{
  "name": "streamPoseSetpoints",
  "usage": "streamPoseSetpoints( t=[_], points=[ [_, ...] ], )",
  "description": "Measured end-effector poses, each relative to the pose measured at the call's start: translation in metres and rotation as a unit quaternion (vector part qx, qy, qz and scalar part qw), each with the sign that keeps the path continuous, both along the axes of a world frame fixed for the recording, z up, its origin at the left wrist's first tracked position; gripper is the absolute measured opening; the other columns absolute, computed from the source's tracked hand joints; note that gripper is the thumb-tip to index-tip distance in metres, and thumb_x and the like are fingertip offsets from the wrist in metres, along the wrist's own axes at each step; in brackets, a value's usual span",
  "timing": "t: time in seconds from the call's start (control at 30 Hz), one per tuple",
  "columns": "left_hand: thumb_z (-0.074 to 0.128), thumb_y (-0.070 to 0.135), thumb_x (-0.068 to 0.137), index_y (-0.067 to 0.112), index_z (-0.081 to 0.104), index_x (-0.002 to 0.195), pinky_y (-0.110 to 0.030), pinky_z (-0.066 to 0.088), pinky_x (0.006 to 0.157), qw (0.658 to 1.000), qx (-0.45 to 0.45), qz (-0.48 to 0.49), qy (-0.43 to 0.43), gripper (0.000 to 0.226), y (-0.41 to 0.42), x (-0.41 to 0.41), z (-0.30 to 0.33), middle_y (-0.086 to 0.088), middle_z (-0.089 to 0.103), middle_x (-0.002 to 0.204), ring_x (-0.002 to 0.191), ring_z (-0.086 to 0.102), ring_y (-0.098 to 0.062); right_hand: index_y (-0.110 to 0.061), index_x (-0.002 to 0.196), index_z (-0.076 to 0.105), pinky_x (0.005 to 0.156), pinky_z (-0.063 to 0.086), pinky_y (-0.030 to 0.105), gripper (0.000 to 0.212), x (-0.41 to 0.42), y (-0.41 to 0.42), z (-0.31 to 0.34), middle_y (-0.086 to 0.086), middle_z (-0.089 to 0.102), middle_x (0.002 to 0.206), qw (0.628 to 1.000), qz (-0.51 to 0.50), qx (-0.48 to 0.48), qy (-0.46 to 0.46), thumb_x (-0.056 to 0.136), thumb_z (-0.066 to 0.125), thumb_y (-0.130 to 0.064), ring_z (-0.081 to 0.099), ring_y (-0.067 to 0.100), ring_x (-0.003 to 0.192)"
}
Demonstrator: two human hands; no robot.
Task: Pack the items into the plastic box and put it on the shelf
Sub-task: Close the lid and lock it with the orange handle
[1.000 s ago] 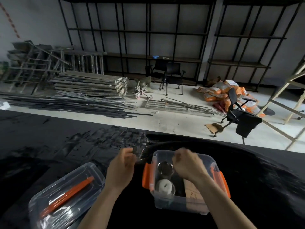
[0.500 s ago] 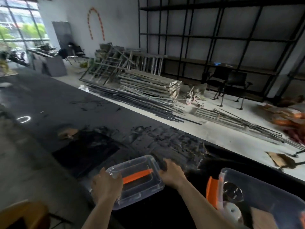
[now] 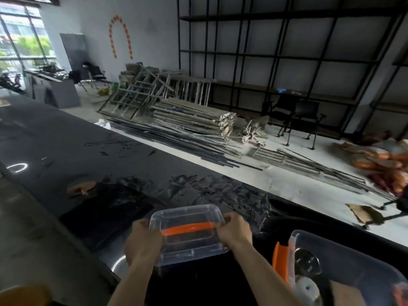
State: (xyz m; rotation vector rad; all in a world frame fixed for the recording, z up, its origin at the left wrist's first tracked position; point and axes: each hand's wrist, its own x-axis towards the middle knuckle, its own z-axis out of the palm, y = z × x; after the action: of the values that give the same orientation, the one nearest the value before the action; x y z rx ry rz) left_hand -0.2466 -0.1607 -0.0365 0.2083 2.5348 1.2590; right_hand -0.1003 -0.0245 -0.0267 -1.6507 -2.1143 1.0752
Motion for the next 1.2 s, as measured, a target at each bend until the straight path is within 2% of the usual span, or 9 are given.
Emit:
streamPoseSetpoints(
  t=[0.1, 0.17, 0.27, 0.4, 0.63, 0.77, 0.9, 1.07, 1.2],
  points=[
    [0.057, 0.048, 0.092, 0.020, 0.061, 0.114, -0.037, 0.045, 0.081, 0.997, 0.060, -0.029, 0.036, 0.036, 0.036, 0.012, 0.035, -0.006, 0.072, 0.105, 0.102, 0.064, -0.033, -0.021, 0.112, 0.069, 0.068, 0.042, 0.025, 0.029, 0.030, 0.016, 0.040, 0.003, 0.068, 0.093, 0.995, -0.053, 0.071, 0.040, 0.089, 0.060, -0.036, 0.067, 0.026, 0.099],
    [0.060, 0.039, 0.093, 0.021, 0.063, 0.112, -0.035, 0.045, 0.079, 0.991, 0.101, -0.053, 0.068, 0.026, 0.060, 0.027, 0.059, -0.002, 0.072, 0.103, 0.097, 0.063, -0.030, -0.020, 0.111, 0.070, 0.064, 0.040, 0.023, 0.027, 0.057, 0.029, 0.063, 0.002, 0.073, 0.097, 0.987, -0.095, 0.108, 0.070, 0.089, 0.064, -0.034, 0.067, 0.026, 0.100],
    [0.057, 0.019, 0.093, 0.023, 0.063, 0.118, -0.035, 0.045, 0.082, 0.977, 0.151, -0.110, 0.103, 0.026, 0.091, 0.060, 0.088, 0.004, 0.067, 0.102, 0.098, 0.061, -0.026, -0.020, 0.122, 0.066, 0.075, 0.044, 0.026, 0.042, 0.106, 0.049, 0.087, -0.001, 0.077, 0.097, 0.970, -0.163, 0.141, 0.108, 0.085, 0.070, -0.040, 0.068, 0.023, 0.101],
    [0.060, 0.019, 0.093, 0.025, 0.061, 0.120, -0.032, 0.044, 0.080, 0.954, 0.186, -0.199, 0.125, 0.028, 0.121, 0.117, 0.109, 0.004, 0.068, 0.107, 0.090, 0.059, -0.017, -0.017, 0.117, 0.070, 0.084, 0.054, 0.032, 0.038, 0.179, 0.062, 0.103, -0.002, 0.077, 0.072, 0.948, -0.240, 0.168, 0.128, 0.083, 0.075, -0.033, 0.072, 0.019, 0.088],
    [0.071, 0.032, 0.088, 0.023, 0.066, 0.111, -0.031, 0.048, 0.078, 0.920, 0.169, -0.321, 0.152, 0.025, 0.137, 0.194, 0.078, 0.002, 0.075, 0.107, 0.094, 0.068, -0.019, -0.021, 0.096, 0.078, 0.075, 0.050, 0.024, 0.022, 0.286, 0.040, 0.095, -0.003, 0.075, 0.073, 0.921, -0.335, 0.169, 0.099, 0.077, 0.081, -0.033, 0.071, 0.019, 0.085],
    [0.074, 0.036, 0.086, 0.022, 0.067, 0.102, -0.021, 0.039, 0.059, 0.912, 0.148, -0.353, 0.148, 0.023, 0.128, 0.222, 0.056, 0.005, 0.076, 0.099, 0.082, 0.067, -0.014, -0.027, 0.061, 0.072, 0.040, 0.032, 0.015, 0.026, 0.314, 0.022, 0.075, -0.010, 0.060, 0.050, 0.921, -0.350, 0.162, 0.049, 0.076, 0.078, -0.048, 0.054, 0.003, 0.050],
    [0.081, 0.037, 0.079, 0.022, 0.066, 0.100, -0.027, 0.047, 0.064, 0.910, 0.121, -0.372, 0.135, 0.030, 0.119, 0.230, 0.036, 0.007, 0.075, 0.095, 0.082, 0.069, -0.013, -0.024, 0.057, 0.069, 0.042, 0.033, 0.024, 0.034, 0.321, 0.006, 0.058, -0.008, 0.059, 0.052, 0.921, -0.366, 0.132, 0.029, 0.075, 0.076, -0.052, 0.052, 0.010, 0.050],
    [0.079, 0.034, 0.082, 0.023, 0.064, 0.101, -0.018, 0.039, 0.054, 0.910, 0.100, -0.378, 0.136, 0.027, 0.111, 0.233, 0.026, 0.010, 0.071, 0.095, 0.079, 0.066, -0.010, -0.029, 0.060, 0.068, 0.044, 0.037, 0.021, 0.028, 0.319, -0.006, 0.042, -0.011, 0.061, 0.057, 0.920, -0.370, 0.125, 0.022, 0.082, 0.071, -0.046, 0.048, 0.003, 0.049],
    [0.079, 0.029, 0.082, 0.027, 0.062, 0.096, -0.018, 0.039, 0.054, 0.908, 0.099, -0.376, 0.154, 0.022, 0.106, 0.235, 0.023, 0.015, 0.067, 0.085, 0.067, 0.057, 0.004, -0.029, 0.064, 0.067, 0.047, 0.036, 0.021, 0.018, 0.321, -0.008, 0.036, -0.009, 0.062, 0.064, 0.919, -0.375, 0.117, 0.026, 0.081, 0.073, -0.034, 0.045, 0.003, 0.053]
  ],
)
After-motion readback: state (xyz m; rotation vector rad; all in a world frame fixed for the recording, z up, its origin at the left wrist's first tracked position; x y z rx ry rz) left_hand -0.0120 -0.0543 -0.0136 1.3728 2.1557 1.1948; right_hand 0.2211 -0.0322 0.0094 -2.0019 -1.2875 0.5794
